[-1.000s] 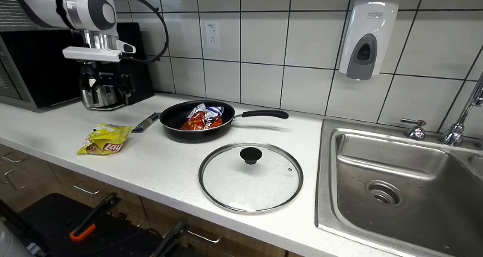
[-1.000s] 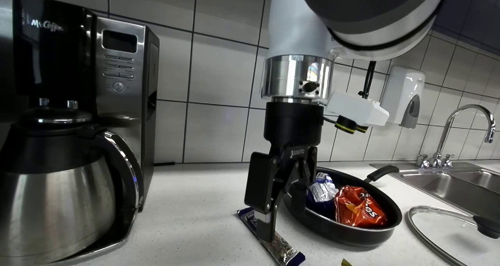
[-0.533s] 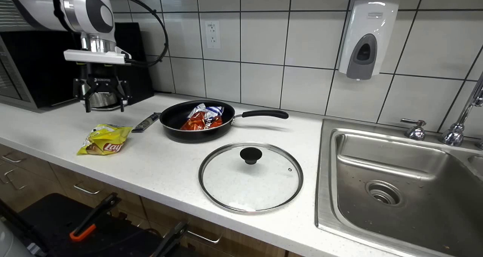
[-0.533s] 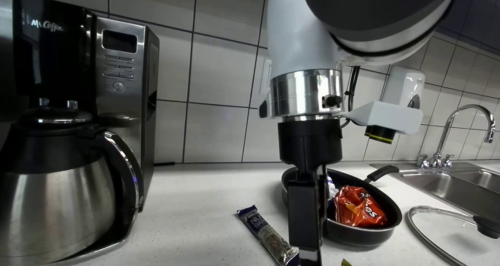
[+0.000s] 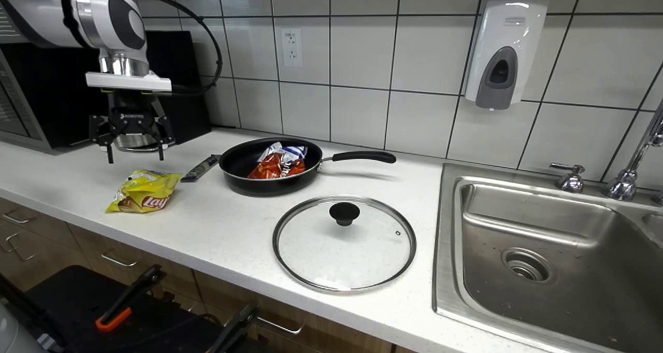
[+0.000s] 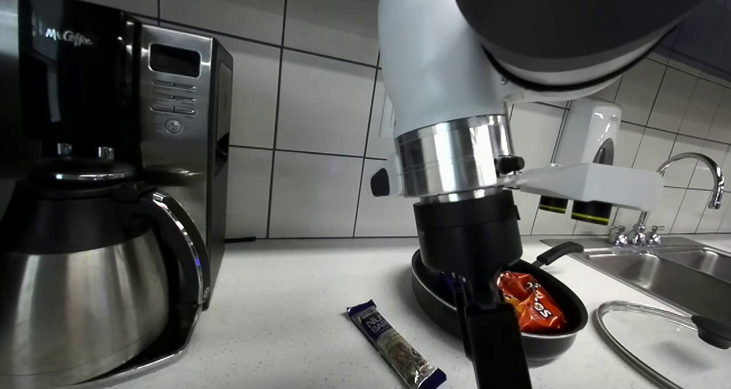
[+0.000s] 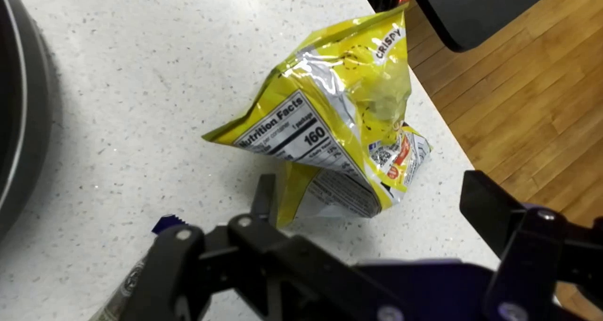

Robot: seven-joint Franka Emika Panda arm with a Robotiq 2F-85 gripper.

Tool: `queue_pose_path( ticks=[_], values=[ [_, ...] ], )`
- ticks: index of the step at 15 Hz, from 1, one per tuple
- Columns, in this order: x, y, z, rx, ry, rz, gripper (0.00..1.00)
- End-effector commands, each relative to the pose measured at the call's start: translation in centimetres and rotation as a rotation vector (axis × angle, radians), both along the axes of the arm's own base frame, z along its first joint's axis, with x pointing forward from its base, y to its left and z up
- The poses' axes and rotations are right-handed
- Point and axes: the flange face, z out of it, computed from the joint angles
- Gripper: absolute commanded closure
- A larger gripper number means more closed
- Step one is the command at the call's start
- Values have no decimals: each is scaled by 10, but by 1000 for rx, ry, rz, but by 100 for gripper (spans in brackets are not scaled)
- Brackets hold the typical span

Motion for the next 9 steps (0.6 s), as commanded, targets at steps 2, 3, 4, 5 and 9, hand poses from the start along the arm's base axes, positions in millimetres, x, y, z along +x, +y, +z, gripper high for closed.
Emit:
queue_pose_path(
  ticks=[2,3,4,5,9],
  values=[
    [-15,-4,4,-38,19,123,0],
    [-17,-4,2,-38,25,141,0],
    [-19,-2,0,-41,30,156,0],
    [-20,-1,-1,-43,33,169,0],
    [-17,3,-8,-28,36,133,0]
  ],
)
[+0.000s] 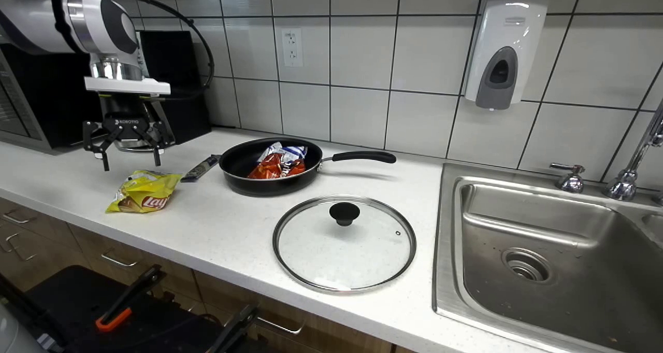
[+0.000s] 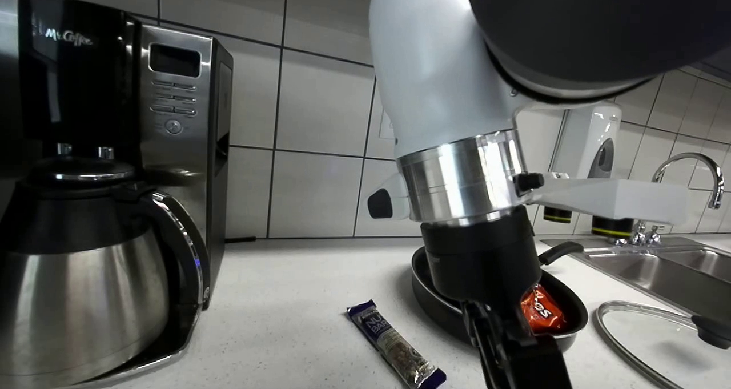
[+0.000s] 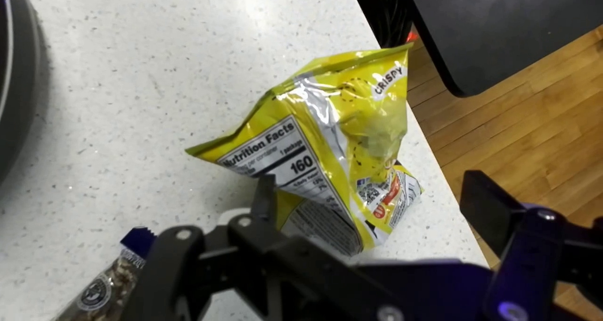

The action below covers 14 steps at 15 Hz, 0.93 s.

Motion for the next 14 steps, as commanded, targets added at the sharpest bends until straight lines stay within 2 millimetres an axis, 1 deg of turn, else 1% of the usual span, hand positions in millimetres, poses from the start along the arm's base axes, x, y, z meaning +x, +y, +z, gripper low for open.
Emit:
queue_pose_path(
  ticks=[1,4,7,14],
  values=[
    [0,1,0,-1,2,1,0],
    [0,1,0,-1,3,2,0],
    [0,5,-4,-10,-9,17,0],
    [-1,5,-11,-27,6,37,0]
  ],
)
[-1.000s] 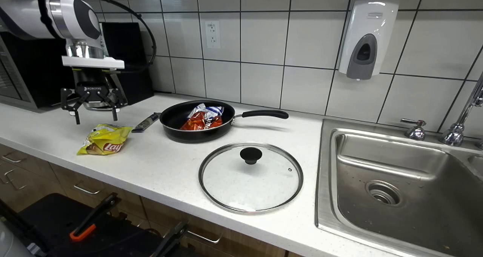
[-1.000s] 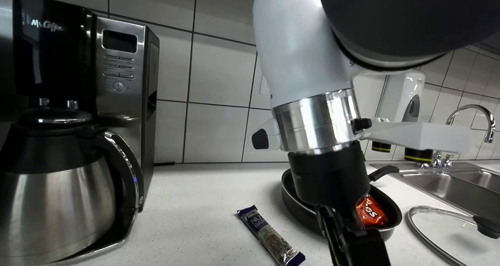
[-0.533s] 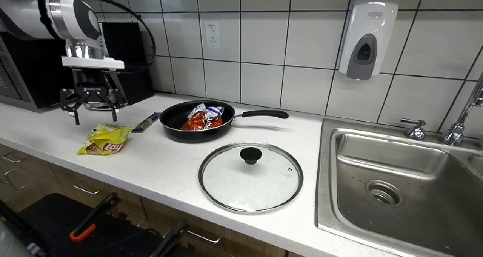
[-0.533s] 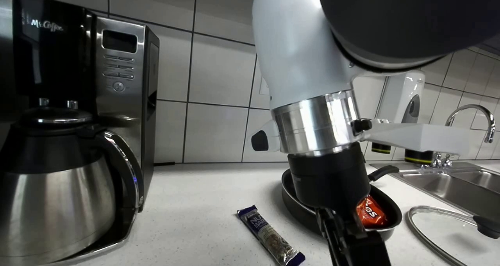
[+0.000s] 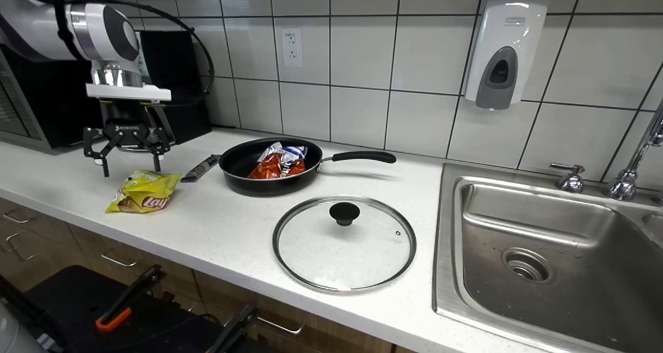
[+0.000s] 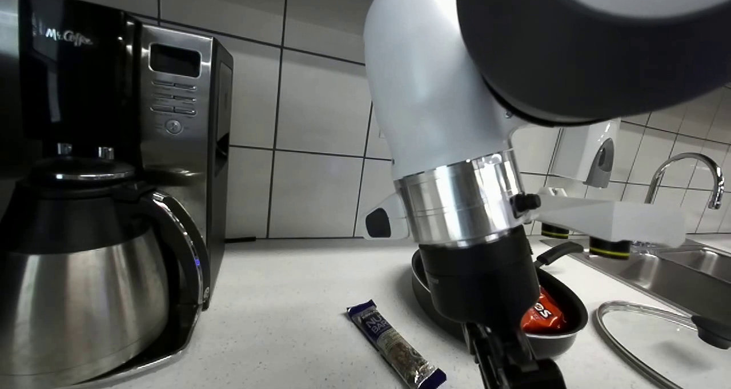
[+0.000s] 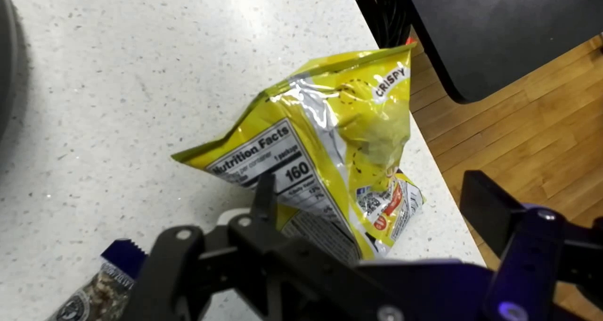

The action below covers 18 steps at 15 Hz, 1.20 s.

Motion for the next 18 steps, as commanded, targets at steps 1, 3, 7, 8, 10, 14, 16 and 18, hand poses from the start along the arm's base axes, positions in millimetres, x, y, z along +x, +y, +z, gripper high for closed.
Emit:
queue_pose_path(
  ticks=[1,3,7,8,10,14,16,18],
  values=[
    [2,4,3,-16,-16,34,0],
    [3,4,3,-20,-20,40,12],
    [5,3,2,-24,-22,52,51],
    [5,3,2,-16,-21,56,58],
    [6,3,2,-18,-19,60,73],
    [6,2,-1,-15,-11,59,100],
    [6,1,-2,-12,-7,55,100],
    [5,0,-1,-12,-6,53,100]
  ],
)
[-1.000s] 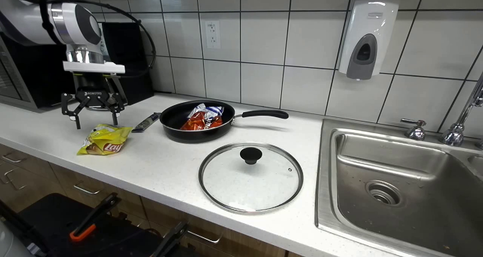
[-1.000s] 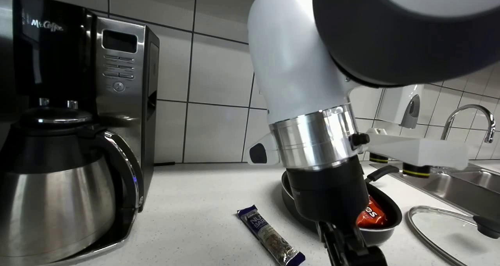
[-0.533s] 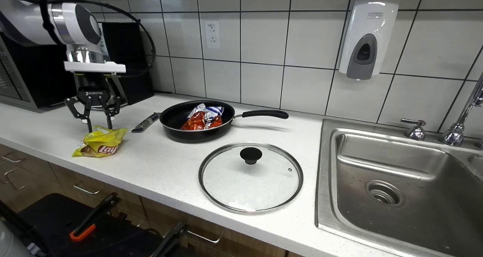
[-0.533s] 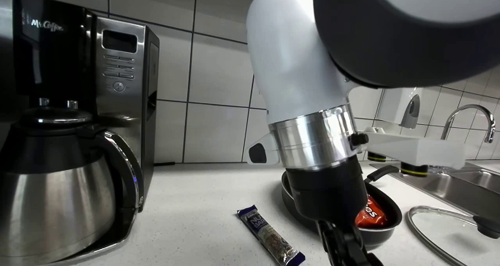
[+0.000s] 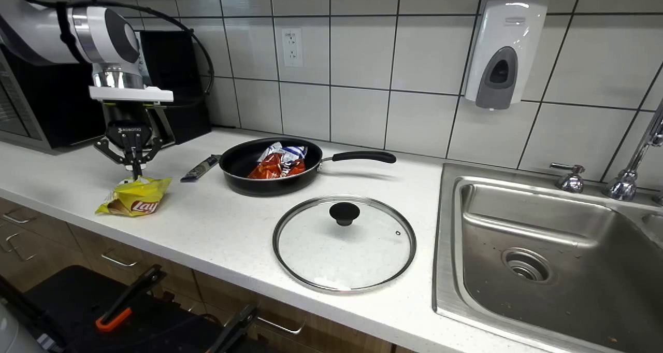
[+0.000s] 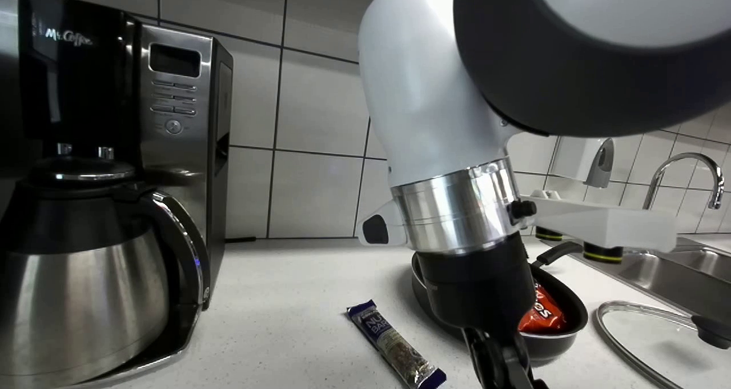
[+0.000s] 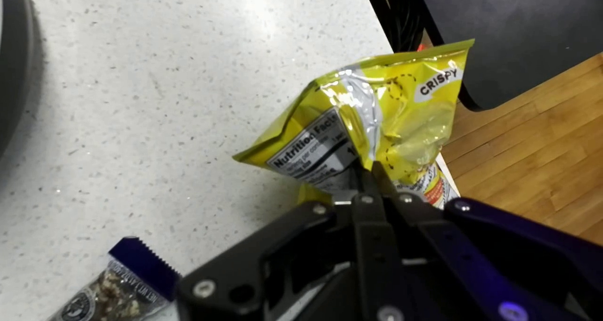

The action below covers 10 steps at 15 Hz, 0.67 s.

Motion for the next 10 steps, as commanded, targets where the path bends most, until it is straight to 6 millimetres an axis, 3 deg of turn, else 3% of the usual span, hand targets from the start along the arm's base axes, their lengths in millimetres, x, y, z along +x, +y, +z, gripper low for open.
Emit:
queue_pose_path(
  ticks=[1,10],
  values=[
    [2,-1,7,4,-1,18,100],
    [0,-8,50,23,-59,-5,100]
  ],
)
